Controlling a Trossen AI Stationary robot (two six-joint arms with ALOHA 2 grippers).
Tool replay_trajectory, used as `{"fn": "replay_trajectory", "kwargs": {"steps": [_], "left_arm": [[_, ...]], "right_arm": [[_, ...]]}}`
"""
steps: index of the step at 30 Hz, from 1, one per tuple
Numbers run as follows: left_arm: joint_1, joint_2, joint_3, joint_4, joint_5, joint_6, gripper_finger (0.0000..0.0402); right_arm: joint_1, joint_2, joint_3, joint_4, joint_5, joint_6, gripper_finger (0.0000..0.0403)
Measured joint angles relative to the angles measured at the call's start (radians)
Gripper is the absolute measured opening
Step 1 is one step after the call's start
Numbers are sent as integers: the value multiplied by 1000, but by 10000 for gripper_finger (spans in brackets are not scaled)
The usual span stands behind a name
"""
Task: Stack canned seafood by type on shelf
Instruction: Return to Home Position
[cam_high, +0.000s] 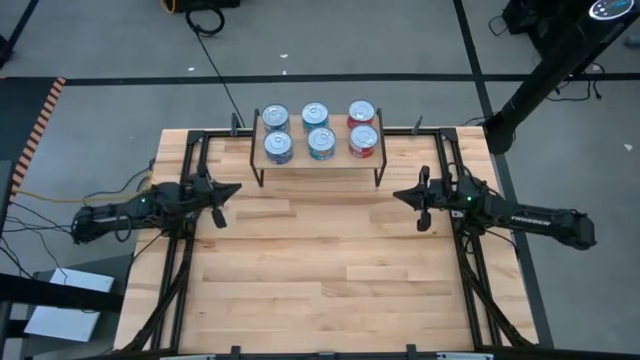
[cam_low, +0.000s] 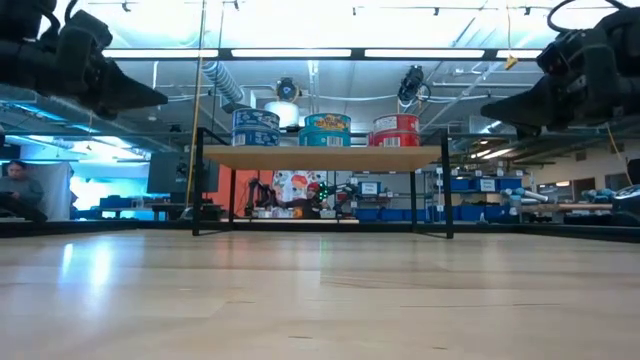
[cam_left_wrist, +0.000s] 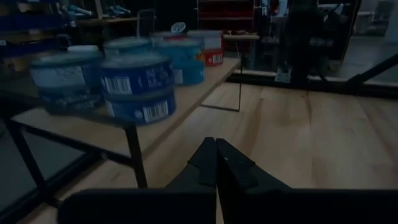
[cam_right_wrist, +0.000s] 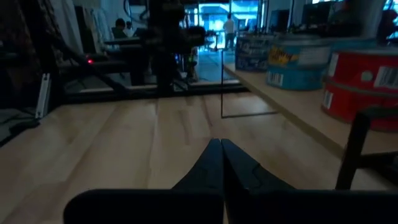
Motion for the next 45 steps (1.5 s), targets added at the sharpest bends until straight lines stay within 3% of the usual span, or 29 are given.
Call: {"fn": "replay_trajectory", "kwargs": {"steps": [7,12,18,25,34,45], "left_arm": [[0,9,-130,208,63,-35,0],[0,0,-139,235,77,6,0],[0,11,-158,266,221,40,0],[20,57,-159,267,215,60,0],[31,66,-161,290,106,31,4],[31,66,-162,303,97,30,5]], "right_arm": [[0,-92,0,-87,25,8,0],[0,-152,0,-119,31,-6,0],[0,-169,0,-182,66,-18,0],[0,-169,0,-180,130,-46,2],[0,-169,0,-175,212,-48,4],[0,-168,0,-188,210,79,22]]}}
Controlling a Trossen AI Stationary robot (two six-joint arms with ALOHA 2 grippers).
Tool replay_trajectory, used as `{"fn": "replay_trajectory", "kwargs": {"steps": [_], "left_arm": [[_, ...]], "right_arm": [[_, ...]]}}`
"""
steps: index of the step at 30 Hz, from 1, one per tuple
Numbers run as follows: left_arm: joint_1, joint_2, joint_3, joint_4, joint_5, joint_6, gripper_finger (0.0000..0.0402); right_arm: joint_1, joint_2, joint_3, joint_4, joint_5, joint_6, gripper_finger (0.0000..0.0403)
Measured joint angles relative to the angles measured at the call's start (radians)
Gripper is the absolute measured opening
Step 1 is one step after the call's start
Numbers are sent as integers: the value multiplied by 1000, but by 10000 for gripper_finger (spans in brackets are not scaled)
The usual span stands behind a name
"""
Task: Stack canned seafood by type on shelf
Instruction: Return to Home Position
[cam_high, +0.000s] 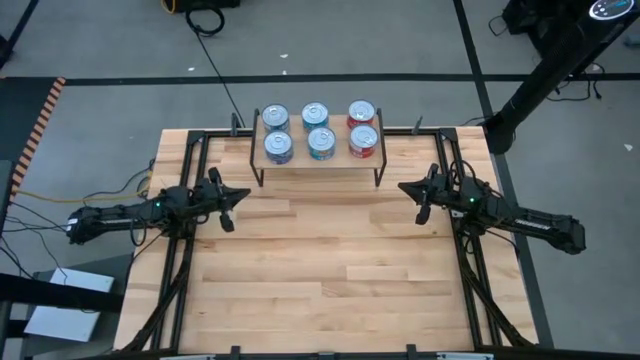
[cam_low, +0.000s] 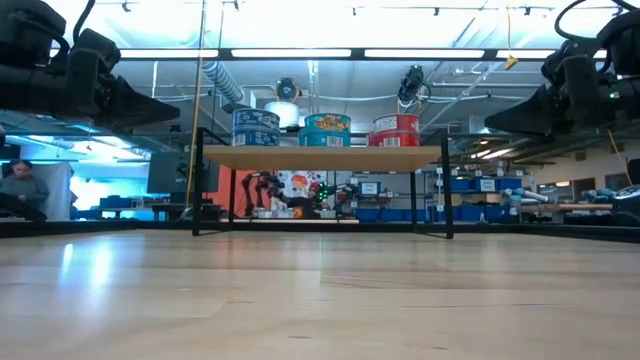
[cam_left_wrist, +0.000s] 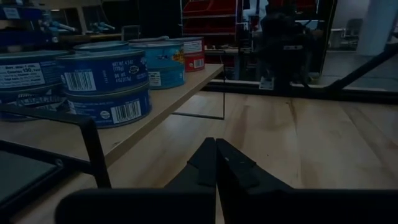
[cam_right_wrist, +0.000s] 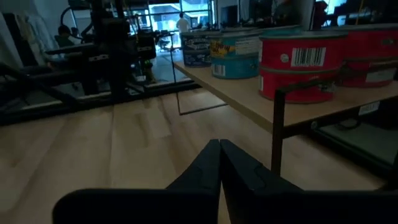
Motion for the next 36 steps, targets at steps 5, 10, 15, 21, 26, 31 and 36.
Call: {"fn": "replay_trajectory", "kwargs": {"steps": [5,10,15,21,26,31,36], "left_arm": [[0,0,0,8,0,0,5],[0,0,0,10,0,0,5],[0,0,0,11,0,0,5],[0,0,0,12,1,0,5],[0,0,0,12,1,0,6],[0,0,0,12,2,0,6],[0,0,0,12,4,0,6]], "right_arm": [[0,0,0,0,0,1,22],[0,0,0,1,0,0,24],[0,0,0,0,0,-1,23],[0,0,0,0,0,-1,25],[0,0,0,0,-1,-1,23],[0,0,0,0,-1,-1,25],[0,0,0,0,-1,-1,23]]}}
